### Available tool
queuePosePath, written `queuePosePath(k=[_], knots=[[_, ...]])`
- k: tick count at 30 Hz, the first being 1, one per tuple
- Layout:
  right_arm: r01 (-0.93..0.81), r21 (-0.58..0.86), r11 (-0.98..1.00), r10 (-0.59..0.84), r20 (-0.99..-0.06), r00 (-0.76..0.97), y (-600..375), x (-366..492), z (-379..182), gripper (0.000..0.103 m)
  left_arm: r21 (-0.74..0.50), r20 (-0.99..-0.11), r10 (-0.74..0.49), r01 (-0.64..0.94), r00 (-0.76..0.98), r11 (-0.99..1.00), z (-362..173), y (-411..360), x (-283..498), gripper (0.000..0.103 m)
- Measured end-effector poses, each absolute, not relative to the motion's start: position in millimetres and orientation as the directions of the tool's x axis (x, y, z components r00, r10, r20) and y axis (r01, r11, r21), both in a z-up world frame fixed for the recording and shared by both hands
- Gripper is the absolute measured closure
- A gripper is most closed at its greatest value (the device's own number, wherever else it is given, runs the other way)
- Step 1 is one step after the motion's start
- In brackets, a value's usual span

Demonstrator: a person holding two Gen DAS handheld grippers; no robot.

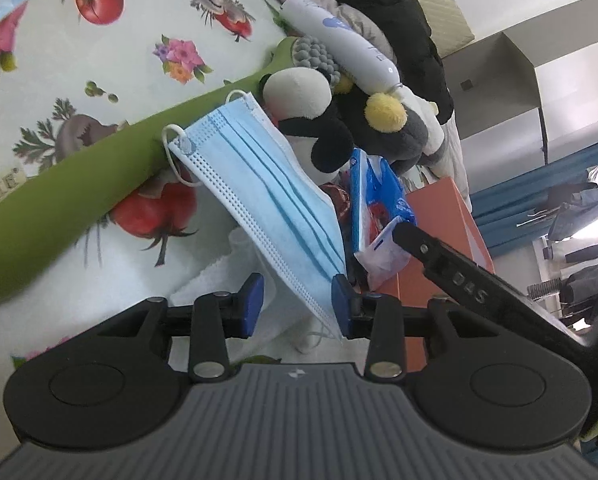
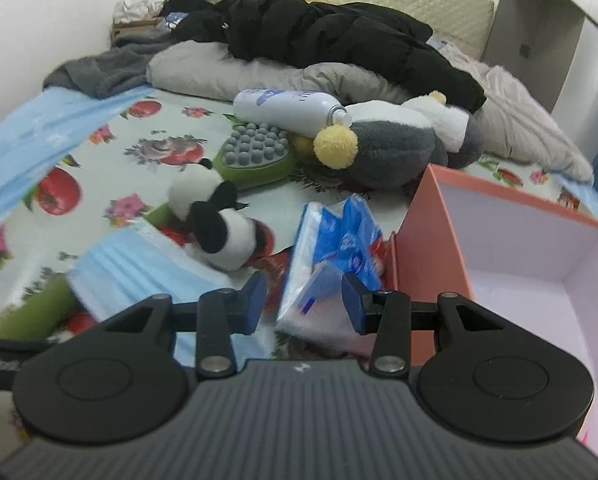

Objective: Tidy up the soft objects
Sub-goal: 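Grasp blue tissue packet with right gripper while left grasps blue face mask, then lift tissue packet with right gripper while left lifts the face mask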

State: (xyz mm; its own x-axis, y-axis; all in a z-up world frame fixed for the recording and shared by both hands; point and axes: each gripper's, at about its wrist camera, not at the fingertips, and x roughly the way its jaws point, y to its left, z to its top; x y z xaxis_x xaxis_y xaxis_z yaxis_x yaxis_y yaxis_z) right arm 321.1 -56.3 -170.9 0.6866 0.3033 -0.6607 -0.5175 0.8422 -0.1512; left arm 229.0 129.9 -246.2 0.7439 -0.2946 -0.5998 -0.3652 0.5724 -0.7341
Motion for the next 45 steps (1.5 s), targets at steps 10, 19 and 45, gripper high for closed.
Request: queuePosePath(k=[10, 19, 45], knots=[[-0.469, -0.326, 0.821, 0.182, -0.629, 0.756, -36.6, 349.7, -190.7, 0.059, -0.753, -0.596, -0.307, -0.383, 0.742, 0.536, -256.9, 134.9, 244.6, 0.086], [-0.497, -0.333, 0.802, 0.184, -0.653, 0.735, -34.2, 356.7, -199.5, 0.079, -0.723, -0.591, -0.287, -0.337, 0.754, 0.603, -240.2, 116.5, 250.5, 0.098], [-0.526, -0.292, 0.799, 0.269, -0.609, 0.746, -84.9, 203.5, -142.6, 0.091, -0.660, -0.584, -0.378, -0.149, 0.718, 0.737, -181.3, 93.4, 138.1, 0.102]])
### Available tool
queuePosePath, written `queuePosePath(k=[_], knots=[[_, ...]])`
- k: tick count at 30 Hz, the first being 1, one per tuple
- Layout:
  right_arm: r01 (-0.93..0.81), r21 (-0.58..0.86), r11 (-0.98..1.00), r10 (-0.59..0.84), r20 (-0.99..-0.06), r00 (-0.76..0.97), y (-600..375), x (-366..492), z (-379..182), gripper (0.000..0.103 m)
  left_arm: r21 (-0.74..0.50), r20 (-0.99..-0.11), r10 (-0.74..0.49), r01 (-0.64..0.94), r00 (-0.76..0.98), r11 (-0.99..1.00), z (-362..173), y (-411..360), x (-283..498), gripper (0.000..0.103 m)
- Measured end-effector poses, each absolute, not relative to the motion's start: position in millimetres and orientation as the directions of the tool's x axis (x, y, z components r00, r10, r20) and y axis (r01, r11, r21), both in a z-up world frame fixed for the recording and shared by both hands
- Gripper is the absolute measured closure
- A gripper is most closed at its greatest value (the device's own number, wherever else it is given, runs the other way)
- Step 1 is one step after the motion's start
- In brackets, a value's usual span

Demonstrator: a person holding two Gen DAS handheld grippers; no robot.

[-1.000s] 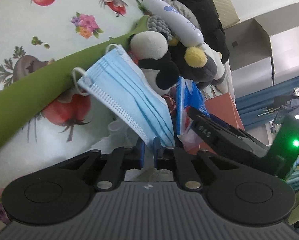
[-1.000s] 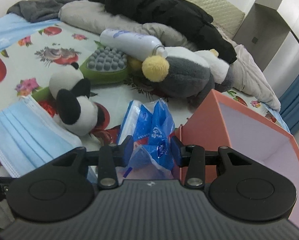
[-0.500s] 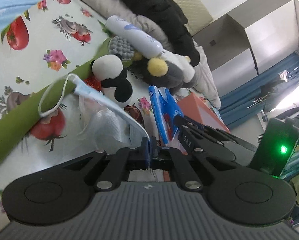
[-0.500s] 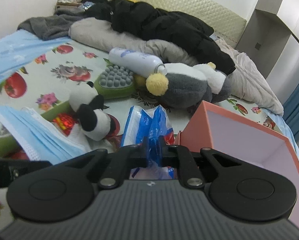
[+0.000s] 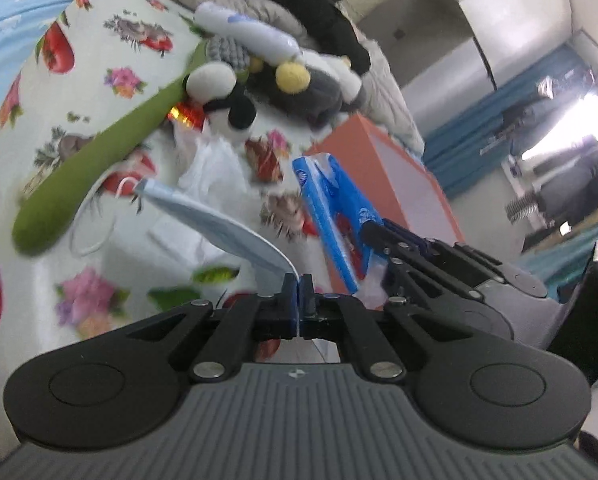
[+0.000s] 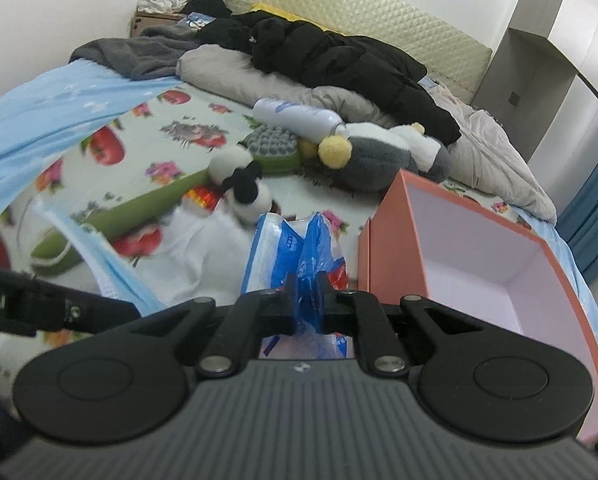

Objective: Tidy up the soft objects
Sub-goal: 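Lift tissue packet with right gripper while left lifts the face mask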

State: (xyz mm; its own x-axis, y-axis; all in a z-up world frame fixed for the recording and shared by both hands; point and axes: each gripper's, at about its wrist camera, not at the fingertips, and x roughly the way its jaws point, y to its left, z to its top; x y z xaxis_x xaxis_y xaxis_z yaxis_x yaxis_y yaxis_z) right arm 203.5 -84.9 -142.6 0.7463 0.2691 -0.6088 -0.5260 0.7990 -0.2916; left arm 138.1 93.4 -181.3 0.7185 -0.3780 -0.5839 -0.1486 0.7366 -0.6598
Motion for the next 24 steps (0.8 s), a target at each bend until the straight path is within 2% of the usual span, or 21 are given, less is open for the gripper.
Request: queuePosePath(k=[4, 15, 18, 19, 20, 21, 22, 23, 24], knots=[[-0.522, -0.265, 0.811, 0.258, -0.639, 0.725, -92.6, 181.7, -147.4, 0.091, -0.629, -0.643, -0.377, -0.178, 0.666, 0.757, -196.6, 99.4, 122.2, 0.102], [-0.521, -0.180, 0.834, 0.258, -0.707, 0.658, -95.6, 151.5, -167.2, 0.089, -0.498, -0.785, -0.237, -0.354, 0.573, 0.791, -219.8, 127.6, 94.6, 0.101], [-0.514, -0.111, 0.850, 0.286, -0.723, 0.629, -103.1, 154.1, -171.7, 0.082, -0.471, -0.799, -0.210, -0.370, 0.563, 0.801, -217.6, 123.3, 90.8, 0.101], [-0.511, -0.088, 0.855, 0.294, -0.728, 0.619, -105.5, 155.7, -173.0, 0.077, -0.472, -0.801, -0.209, -0.377, 0.561, 0.797, -216.8, 121.9, 89.4, 0.099], [-0.504, -0.075, 0.860, 0.297, -0.730, 0.615, -107.6, 157.0, -174.2, 0.069, -0.483, -0.800, -0.215, -0.387, 0.560, 0.786, -215.8, 121.5, 87.0, 0.095], [-0.498, -0.067, 0.865, 0.299, -0.729, 0.616, -109.3, 157.5, -175.2, 0.065, -0.496, -0.796, -0.224, -0.394, 0.563, 0.774, -214.9, 120.8, 84.4, 0.080], [-0.490, -0.058, 0.870, 0.299, -0.727, 0.618, -111.6, 159.3, -176.1, 0.055, -0.507, -0.791, -0.228, -0.401, 0.567, 0.763, -213.2, 119.2, 82.8, 0.058], [-0.485, -0.049, 0.873, 0.304, -0.723, 0.620, -113.6, 160.8, -176.8, 0.049, -0.514, -0.785, -0.225, -0.404, 0.577, 0.757, -210.3, 117.2, 79.4, 0.052], [-0.485, -0.035, 0.874, 0.316, -0.717, 0.621, -115.4, 161.8, -178.0, 0.048, -0.516, -0.777, -0.220, -0.397, 0.590, 0.759, -207.0, 114.6, 76.3, 0.050]])
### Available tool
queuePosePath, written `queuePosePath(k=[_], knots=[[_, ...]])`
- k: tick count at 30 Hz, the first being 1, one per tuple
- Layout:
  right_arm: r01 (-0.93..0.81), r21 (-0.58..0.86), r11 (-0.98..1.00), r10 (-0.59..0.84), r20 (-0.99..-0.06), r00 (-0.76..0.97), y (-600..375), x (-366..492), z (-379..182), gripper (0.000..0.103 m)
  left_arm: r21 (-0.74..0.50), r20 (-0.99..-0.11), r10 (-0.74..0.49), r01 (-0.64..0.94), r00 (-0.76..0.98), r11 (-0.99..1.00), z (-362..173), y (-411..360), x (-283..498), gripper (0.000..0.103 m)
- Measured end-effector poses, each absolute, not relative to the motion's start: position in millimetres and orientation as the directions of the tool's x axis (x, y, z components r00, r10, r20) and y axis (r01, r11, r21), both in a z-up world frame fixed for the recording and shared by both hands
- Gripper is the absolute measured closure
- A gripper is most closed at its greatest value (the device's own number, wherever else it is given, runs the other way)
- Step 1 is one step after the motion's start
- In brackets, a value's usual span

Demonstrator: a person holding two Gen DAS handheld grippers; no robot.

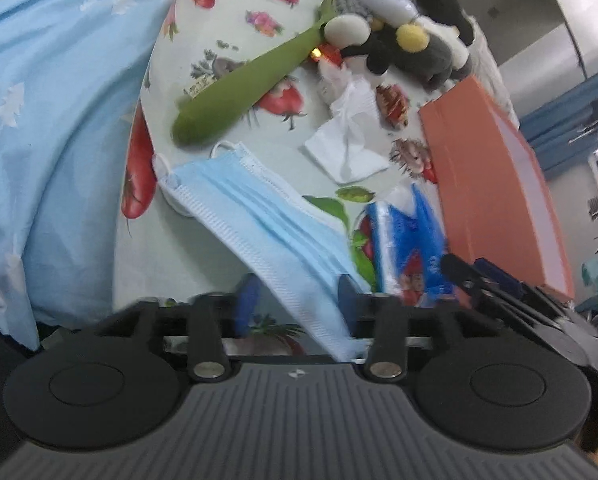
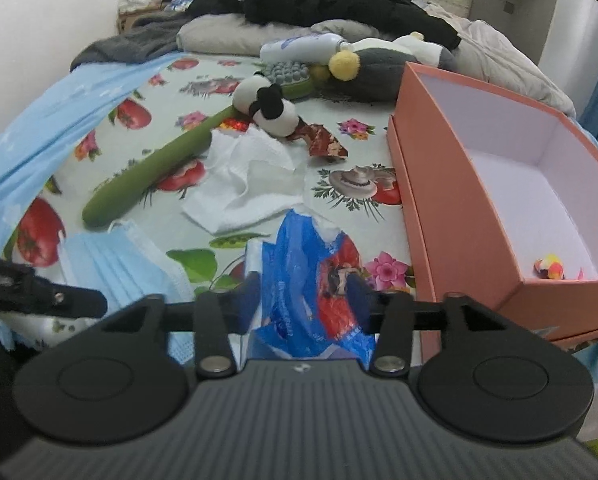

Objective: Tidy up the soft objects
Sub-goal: 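Lift tissue packet with right gripper while left lifts the face mask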

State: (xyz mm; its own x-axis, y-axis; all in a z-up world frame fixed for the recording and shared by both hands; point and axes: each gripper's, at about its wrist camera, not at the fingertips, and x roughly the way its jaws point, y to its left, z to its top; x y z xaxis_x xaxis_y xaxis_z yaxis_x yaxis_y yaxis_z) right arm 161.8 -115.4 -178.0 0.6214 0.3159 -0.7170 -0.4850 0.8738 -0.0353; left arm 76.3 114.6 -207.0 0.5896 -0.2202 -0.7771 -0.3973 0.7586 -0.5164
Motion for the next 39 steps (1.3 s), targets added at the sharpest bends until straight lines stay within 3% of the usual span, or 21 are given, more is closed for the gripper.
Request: queuePosePath(k=[6, 7, 9, 13, 19, 33, 39], knots=[[-0.542, 0.068, 0.838, 0.406, -0.742, 0.533, -114.4, 180.3, -201.5, 0.049, -0.515, -0.775, -0.188, -0.431, 0.604, 0.741, -198.4, 103.0, 77.8, 0.042], [-0.545, 0.075, 0.835, 0.406, -0.752, 0.519, -112.3, 182.6, -205.6, 0.054, -0.511, -0.778, -0.179, -0.439, 0.602, 0.739, -198.3, 100.8, 79.8, 0.041], [-0.546, 0.055, 0.836, 0.383, -0.771, 0.509, -109.0, 184.2, -213.3, 0.075, -0.499, -0.786, -0.161, -0.458, 0.597, 0.736, -198.5, 96.5, 83.3, 0.041], [-0.574, 0.040, 0.818, 0.395, -0.765, 0.509, -109.3, 177.4, -212.9, 0.084, -0.484, -0.801, -0.148, -0.482, 0.581, 0.731, -206.8, 91.2, 90.6, 0.041], [-0.604, 0.055, 0.795, 0.416, -0.774, 0.477, -110.9, 164.9, -211.6, 0.084, -0.414, -0.844, -0.102, -0.521, 0.526, 0.746, -220.0, 87.4, 100.6, 0.040], [-0.650, 0.104, 0.753, 0.453, -0.798, 0.397, -103.8, 151.6, -215.9, 0.084, -0.439, -0.834, -0.119, -0.517, 0.539, 0.735, -231.1, 89.5, 113.2, 0.040], [-0.642, 0.125, 0.756, 0.462, -0.797, 0.389, -106.5, 153.1, -218.3, 0.084, -0.427, -0.836, -0.109, -0.514, 0.537, 0.744, -234.3, 88.1, 116.5, 0.056]])
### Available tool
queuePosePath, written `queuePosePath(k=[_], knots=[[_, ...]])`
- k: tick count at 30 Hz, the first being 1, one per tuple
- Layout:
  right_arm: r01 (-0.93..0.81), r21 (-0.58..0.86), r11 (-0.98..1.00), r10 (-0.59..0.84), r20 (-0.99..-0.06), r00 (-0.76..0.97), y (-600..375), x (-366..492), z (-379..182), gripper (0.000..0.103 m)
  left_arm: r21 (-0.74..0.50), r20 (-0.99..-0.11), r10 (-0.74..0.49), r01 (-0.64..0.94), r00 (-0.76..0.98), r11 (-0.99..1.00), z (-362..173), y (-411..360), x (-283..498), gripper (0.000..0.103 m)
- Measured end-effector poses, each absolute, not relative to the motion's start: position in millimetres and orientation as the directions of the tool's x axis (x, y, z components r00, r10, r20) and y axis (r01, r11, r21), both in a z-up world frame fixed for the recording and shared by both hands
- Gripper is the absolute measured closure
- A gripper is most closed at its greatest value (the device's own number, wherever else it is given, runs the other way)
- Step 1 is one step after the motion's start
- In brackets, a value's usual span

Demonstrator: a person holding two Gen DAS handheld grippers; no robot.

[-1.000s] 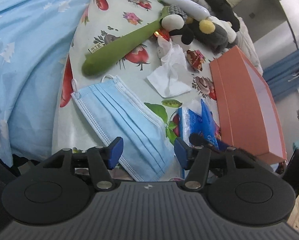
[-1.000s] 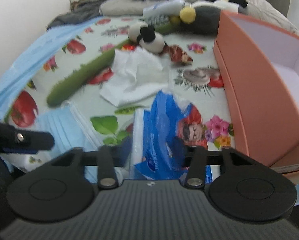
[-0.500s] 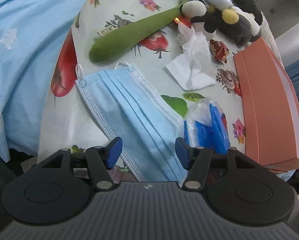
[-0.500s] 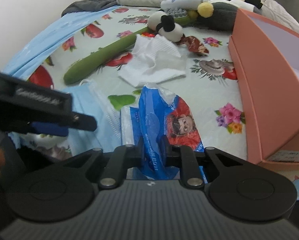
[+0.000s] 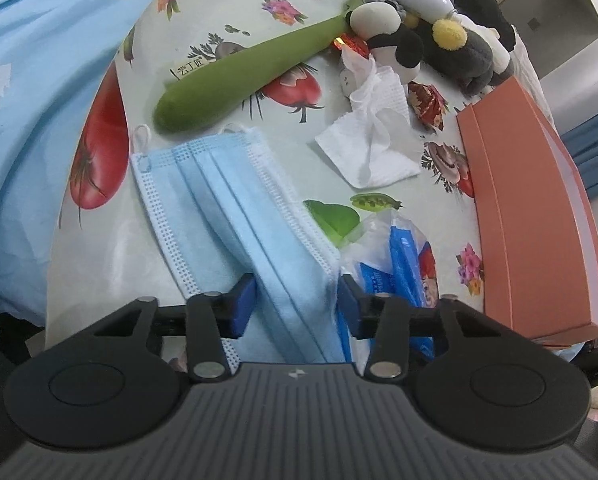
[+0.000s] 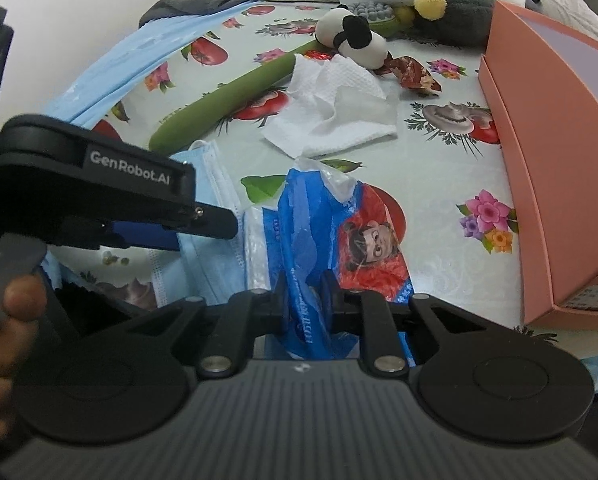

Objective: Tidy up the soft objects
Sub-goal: 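Lift tissue packet with right gripper while left lifts the face mask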

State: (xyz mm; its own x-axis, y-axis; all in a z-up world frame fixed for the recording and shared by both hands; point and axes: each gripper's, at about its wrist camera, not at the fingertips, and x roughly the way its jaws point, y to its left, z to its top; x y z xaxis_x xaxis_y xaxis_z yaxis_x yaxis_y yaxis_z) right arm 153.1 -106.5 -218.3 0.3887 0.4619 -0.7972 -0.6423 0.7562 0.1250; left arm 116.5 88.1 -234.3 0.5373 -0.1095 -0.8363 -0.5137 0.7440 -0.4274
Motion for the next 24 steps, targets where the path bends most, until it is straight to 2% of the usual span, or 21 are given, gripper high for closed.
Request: queuePosePath(k=[8, 10, 12, 17, 19, 24], knots=[[-0.621, 0.145, 0.770, 0.470, -0.788, 0.398, -113.2, 156.5, -215.5, 0.084, -0.427, -0.835, -0.109, -0.511, 0.539, 0.746, -237.9, 91.7, 120.9, 0.068], [-0.608, 0.145, 0.781, 0.466, -0.783, 0.412, -116.4, 157.6, -212.8, 0.084, -0.431, -0.835, -0.113, -0.513, 0.538, 0.742, -239.1, 92.8, 121.7, 0.078], [-0.594, 0.145, 0.792, 0.461, -0.780, 0.424, -120.4, 159.3, -211.5, 0.084, -0.438, -0.836, -0.123, -0.515, 0.535, 0.737, -240.9, 94.3, 122.8, 0.084], [-0.554, 0.141, 0.820, 0.434, -0.784, 0.443, -129.5, 164.5, -212.9, 0.084, -0.445, -0.833, -0.129, -0.512, 0.538, 0.735, -241.3, 95.6, 123.3, 0.089], [-0.545, 0.140, 0.826, 0.429, -0.784, 0.449, -131.6, 165.9, -212.3, 0.084, -0.448, -0.832, -0.133, -0.511, 0.539, 0.734, -241.3, 96.2, 123.0, 0.094], [-0.532, 0.136, 0.835, 0.420, -0.783, 0.458, -134.1, 169.5, -210.5, 0.084, -0.462, -0.826, -0.149, -0.501, 0.544, 0.732, -239.3, 96.8, 123.1, 0.098]])
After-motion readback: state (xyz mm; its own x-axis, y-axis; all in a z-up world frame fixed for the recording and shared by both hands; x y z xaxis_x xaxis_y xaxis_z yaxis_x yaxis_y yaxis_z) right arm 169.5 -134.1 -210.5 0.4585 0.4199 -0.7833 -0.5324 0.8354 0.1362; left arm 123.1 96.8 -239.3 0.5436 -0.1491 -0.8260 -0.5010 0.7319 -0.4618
